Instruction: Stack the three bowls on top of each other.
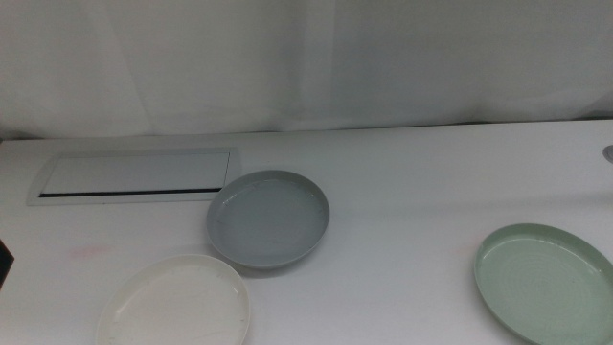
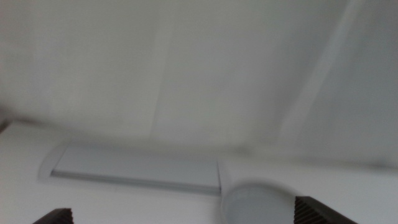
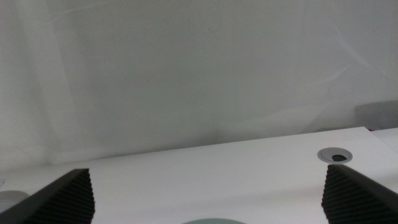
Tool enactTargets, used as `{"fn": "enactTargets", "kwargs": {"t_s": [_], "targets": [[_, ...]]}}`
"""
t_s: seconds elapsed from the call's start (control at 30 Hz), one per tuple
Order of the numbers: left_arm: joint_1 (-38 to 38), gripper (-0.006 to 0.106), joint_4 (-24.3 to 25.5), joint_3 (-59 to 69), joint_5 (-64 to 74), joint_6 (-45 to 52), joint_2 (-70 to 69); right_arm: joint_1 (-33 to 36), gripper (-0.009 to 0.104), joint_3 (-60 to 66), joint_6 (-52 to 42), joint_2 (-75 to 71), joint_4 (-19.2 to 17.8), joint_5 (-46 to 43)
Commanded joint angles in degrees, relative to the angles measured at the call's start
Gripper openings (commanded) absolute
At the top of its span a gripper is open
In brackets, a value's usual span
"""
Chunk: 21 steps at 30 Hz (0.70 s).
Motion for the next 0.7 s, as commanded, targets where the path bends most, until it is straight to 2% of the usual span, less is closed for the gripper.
{"fn": "enactTargets", "kwargs": {"t_s": [0.0, 0.2, 0.4, 0.67], "targets": [[-0.05, 0.092, -0.22, -6.66, 10.60, 2.50, 6.37, 0.09, 0.103, 2.30, 0.02, -0.91, -0.10, -0.69], [-0.53, 0.090, 0.86, -19.39, 22.08, 3.09, 20.13, 0.09, 0.103, 2.30, 0.02, -0.91, -0.10, -0.69], [-0.53, 0.087, 1.23, -23.34, 28.73, 3.18, 33.52, 0.09, 0.103, 2.30, 0.02, -0.91, -0.10, -1.15], [-0.53, 0.087, 1.63, -23.12, 24.91, 3.33, 52.53, 0.09, 0.103, 2.30, 0.02, -0.91, 0.48, -1.40]]}}
